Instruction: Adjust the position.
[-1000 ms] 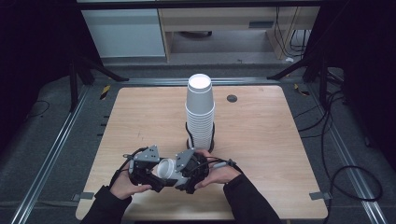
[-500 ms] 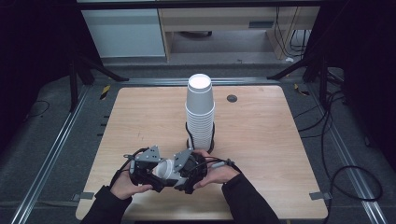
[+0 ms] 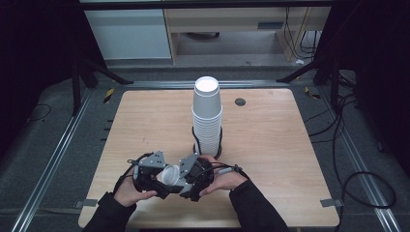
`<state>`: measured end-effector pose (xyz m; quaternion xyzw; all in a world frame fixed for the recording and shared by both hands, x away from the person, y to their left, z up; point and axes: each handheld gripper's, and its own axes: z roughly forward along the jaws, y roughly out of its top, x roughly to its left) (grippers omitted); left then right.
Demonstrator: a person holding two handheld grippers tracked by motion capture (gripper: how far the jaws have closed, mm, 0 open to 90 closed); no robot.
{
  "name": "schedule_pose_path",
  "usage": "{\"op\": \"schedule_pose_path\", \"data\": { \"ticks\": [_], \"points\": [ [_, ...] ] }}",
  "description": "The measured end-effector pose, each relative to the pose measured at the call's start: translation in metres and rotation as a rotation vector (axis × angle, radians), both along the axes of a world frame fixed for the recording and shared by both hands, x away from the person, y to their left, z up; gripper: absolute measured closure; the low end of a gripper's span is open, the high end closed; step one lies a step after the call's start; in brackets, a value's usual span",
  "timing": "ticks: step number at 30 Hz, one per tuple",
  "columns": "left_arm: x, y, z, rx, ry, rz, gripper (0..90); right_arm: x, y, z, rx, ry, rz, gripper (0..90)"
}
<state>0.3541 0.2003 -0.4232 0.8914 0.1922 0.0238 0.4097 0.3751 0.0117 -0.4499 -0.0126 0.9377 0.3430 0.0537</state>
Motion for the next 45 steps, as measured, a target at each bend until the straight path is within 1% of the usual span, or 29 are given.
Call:
{"op": "schedule_pose_path", "data": {
  "ticks": [5,9,16,20,23,27,32,37,39,41,43,45],
  "points": [
    [-0.001,-0.001,0.000,0.013,-0.008,0.000,20.7,0.001,-0.001,0.000,0.005,0.013,-0.012,8.9],
    [-0.001,0.001,0.001,0.012,-0.011,0.003,20.7,0.002,-0.003,0.002,0.005,0.016,-0.015,6.3],
    [0.000,0.003,0.000,0.026,-0.017,0.009,20.7,0.003,-0.009,0.008,0.039,0.013,-0.026,4.4],
    [0.001,0.004,-0.001,0.043,-0.016,0.014,20.7,0.004,-0.015,0.014,0.047,0.002,-0.038,4.3],
    [0.003,0.006,-0.002,0.046,-0.016,0.019,20.6,0.005,-0.020,0.021,0.056,-0.008,-0.046,4.3],
    [0.006,0.012,-0.001,0.033,-0.014,0.038,20.6,0.004,-0.029,0.030,0.072,-0.013,-0.074,4.4],
    [0.008,0.022,0.003,-0.012,-0.017,0.066,20.5,0.006,-0.043,0.038,0.108,-0.022,-0.123,4.8],
    [0.009,0.031,0.008,-0.082,-0.030,0.095,20.4,0.008,-0.058,0.044,0.166,-0.021,-0.178,5.0],
    [0.010,0.034,0.010,-0.112,-0.032,0.100,20.3,0.008,-0.064,0.045,0.180,-0.021,-0.195,4.9],
    [0.010,0.037,0.012,-0.138,-0.037,0.108,20.3,0.008,-0.068,0.045,0.206,-0.009,-0.211,4.9],
    [0.010,0.039,0.014,-0.167,-0.038,0.109,20.3,0.007,-0.071,0.045,0.226,-0.007,-0.222,4.9],
    [0.010,0.041,0.016,-0.192,-0.043,0.110,20.3,0.006,-0.074,0.044,0.258,0.010,-0.234,4.9]
  ]
}}
